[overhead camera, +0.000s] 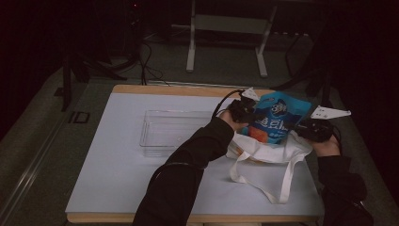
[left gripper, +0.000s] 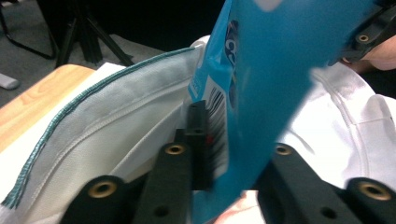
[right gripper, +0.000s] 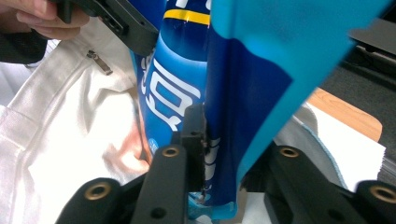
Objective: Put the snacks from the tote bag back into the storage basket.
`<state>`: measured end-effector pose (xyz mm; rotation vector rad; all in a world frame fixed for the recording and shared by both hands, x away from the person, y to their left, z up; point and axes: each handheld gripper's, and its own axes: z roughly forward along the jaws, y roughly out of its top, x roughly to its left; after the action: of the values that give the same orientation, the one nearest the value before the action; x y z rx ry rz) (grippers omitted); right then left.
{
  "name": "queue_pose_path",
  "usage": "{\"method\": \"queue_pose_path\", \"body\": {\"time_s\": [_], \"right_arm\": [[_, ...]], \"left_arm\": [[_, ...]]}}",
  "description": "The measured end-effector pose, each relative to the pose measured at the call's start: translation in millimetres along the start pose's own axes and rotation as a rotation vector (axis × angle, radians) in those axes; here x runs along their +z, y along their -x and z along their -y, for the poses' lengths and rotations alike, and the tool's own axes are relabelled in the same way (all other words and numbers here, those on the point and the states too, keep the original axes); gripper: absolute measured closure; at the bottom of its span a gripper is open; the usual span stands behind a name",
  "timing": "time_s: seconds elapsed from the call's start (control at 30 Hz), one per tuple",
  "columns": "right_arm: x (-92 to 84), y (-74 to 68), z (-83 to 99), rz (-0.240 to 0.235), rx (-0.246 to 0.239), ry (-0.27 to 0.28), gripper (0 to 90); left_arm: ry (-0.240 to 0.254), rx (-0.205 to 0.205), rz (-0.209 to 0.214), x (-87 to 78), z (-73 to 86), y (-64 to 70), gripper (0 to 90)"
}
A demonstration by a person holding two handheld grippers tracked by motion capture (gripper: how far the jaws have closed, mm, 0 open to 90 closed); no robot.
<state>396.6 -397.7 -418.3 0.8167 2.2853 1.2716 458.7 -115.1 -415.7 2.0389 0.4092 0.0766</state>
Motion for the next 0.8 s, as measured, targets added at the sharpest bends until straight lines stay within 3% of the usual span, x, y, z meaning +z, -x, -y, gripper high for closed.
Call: {"method": "queue_pose_path", "body": {"time_s": [0.33,0.8], "right_arm": [[0.7,-4.0,-6.4,0.023,-0.024,-0.037,85.0],[-16.4,-2.3,-24.6,0.027,-0.009,0.019,86.8]], "left_arm": [[-0.008,0.015,-0.021,0.7,-4.2,3.3,88.5],[0.018,0.032,-0.038,-12.9,-26.1,11.6,89.8]]}}
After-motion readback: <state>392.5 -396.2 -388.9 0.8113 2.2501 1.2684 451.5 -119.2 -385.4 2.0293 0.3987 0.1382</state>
